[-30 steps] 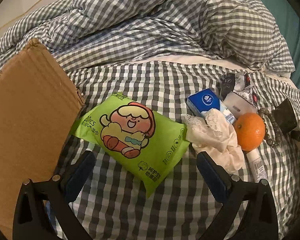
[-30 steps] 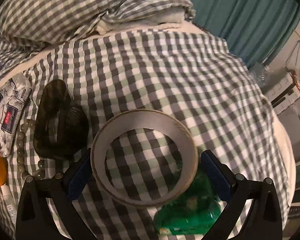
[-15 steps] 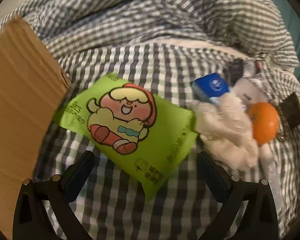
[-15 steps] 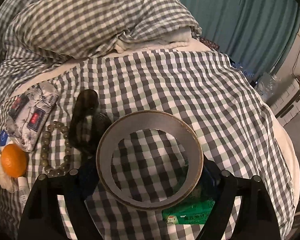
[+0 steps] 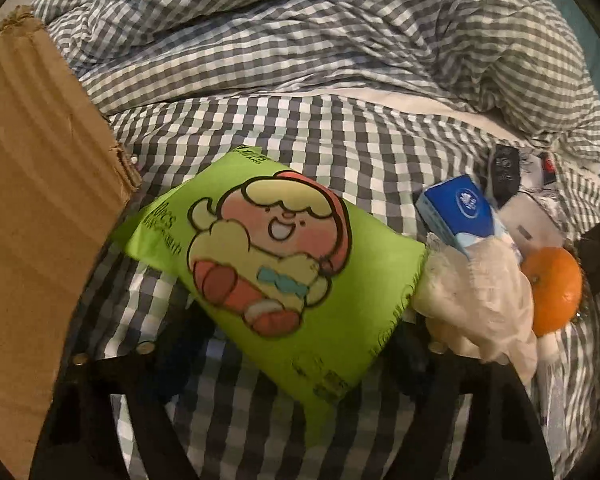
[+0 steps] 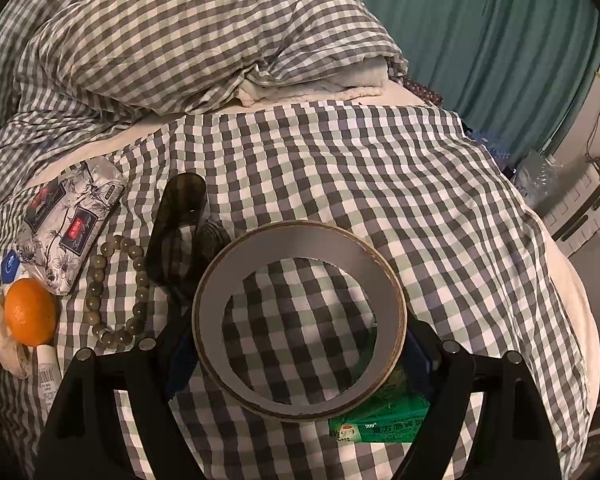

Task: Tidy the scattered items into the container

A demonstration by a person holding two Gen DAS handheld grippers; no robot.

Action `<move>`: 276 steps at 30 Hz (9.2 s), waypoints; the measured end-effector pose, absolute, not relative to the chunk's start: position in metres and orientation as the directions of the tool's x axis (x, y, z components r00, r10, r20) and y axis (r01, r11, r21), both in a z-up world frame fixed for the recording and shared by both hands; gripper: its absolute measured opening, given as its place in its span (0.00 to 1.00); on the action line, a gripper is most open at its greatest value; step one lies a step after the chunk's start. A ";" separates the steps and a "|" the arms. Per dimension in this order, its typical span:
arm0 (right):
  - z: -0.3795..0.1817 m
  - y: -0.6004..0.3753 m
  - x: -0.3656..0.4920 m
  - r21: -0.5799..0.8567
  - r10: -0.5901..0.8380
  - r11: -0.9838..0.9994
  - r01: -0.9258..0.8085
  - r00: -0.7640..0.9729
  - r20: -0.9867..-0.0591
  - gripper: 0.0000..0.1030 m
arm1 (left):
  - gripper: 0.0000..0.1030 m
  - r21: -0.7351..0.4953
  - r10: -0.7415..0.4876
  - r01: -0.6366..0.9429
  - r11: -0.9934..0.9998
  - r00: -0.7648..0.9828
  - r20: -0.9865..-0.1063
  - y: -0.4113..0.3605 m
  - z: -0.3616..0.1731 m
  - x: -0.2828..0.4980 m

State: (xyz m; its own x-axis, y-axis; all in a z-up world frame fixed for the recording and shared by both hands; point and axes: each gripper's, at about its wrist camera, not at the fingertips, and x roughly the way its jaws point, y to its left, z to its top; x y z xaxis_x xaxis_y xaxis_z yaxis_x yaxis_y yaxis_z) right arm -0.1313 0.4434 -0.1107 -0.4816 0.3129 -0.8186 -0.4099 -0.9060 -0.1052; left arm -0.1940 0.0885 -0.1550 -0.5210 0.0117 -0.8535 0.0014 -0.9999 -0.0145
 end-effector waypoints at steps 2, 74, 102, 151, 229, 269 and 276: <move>-0.109 0.441 -0.130 -0.105 0.310 -0.909 -0.404 -0.486 -0.817 0.81 | 0.65 -0.004 0.009 -0.010 -1.000 -0.530 -0.848 0.088 -0.153 -0.190; -0.086 0.420 -0.095 0.095 0.120 -0.934 -0.344 -0.554 -0.824 0.81 | 0.97 0.394 -0.204 -0.128 -0.910 -0.690 -0.695 0.102 -0.146 -0.155; -0.047 0.360 -0.082 0.092 0.082 -0.963 -0.252 -0.603 -0.793 0.81 | 0.35 0.219 -0.036 -0.155 -0.963 -0.733 -0.679 0.094 -0.053 -0.100; 0.038 -0.011 -0.116 -0.024 -0.159 -0.959 0.281 -0.610 -0.776 0.90 | 0.91 0.018 -0.174 0.230 -0.973 -0.680 -0.712 -0.168 0.013 -0.054; -0.097 0.189 -0.041 0.215 -0.423 -0.859 0.464 -0.408 -0.809 0.91 | 0.09 0.224 -0.228 0.099 -0.970 -0.700 -0.676 -0.007 -0.077 -0.073; -0.136 0.097 -0.081 0.086 -0.334 -0.778 0.623 -0.293 -0.896 0.75 | 0.04 0.061 -0.152 0.144 -0.988 -0.797 -0.585 -0.078 0.019 -0.061; -0.110 0.109 -0.061 0.171 -0.397 -0.825 0.539 -0.335 -0.855 0.75 | 0.05 0.050 -0.180 0.186 -0.981 -0.790 -0.586 -0.091 0.024 -0.056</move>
State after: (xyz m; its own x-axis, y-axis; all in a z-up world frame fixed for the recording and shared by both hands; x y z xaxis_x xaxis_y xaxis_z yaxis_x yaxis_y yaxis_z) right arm -0.0608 0.1092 -0.1099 -0.3351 -0.3968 -0.8546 0.5392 -0.8245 0.1714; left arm -0.0562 -0.0912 0.0244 -0.7902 -0.1799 -0.5859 0.1863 -0.9812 0.0501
